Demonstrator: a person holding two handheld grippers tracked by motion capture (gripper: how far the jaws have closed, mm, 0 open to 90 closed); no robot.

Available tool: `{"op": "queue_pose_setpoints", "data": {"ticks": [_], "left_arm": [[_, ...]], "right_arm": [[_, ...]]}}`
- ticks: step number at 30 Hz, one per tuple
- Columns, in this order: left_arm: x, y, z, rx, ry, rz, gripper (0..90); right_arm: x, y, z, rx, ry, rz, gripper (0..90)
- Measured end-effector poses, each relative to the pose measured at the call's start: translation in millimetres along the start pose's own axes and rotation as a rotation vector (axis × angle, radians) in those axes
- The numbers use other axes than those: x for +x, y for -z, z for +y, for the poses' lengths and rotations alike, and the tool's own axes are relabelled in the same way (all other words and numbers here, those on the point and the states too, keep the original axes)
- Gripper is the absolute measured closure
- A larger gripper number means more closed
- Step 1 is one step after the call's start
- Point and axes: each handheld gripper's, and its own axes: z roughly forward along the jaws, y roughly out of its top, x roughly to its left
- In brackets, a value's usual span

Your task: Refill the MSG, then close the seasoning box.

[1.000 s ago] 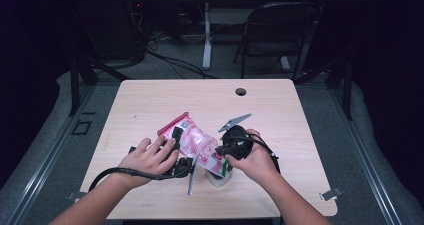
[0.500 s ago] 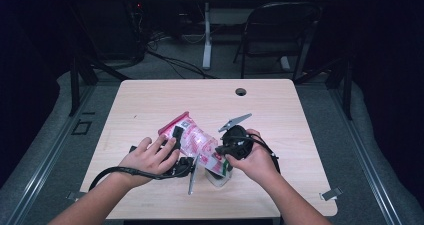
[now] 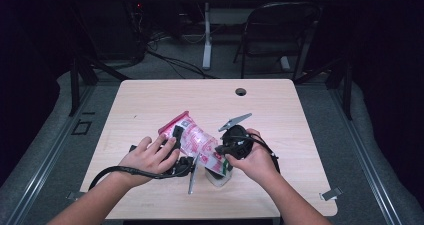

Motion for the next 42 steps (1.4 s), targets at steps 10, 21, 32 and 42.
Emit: {"op": "queue_pose_setpoints", "data": {"ticks": [10,21,32,42], "left_arm": [[0.1,0.1,0.3,0.0,-0.002,-0.001,74.0],[0.9,-0.4,0.5,-0.002,-0.005,-0.001,74.2],[4.6,1.5,2.1,-0.008,-0.027,0.014,74.4],[6.2,2.6,4.2,-0.007,-0.022,0.01,74.5]], "right_arm": [[-0.9,0.7,-0.9,0.002,-0.002,0.006,90.0],[-0.9,0.0,-0.8,0.005,-0.001,0.008,90.0],[-1.3,0.5,-2.0,-0.004,-0.004,0.006,90.0],[-1.6,3.0,-3.3,-0.001,-0.006,0.001,90.0]]}}
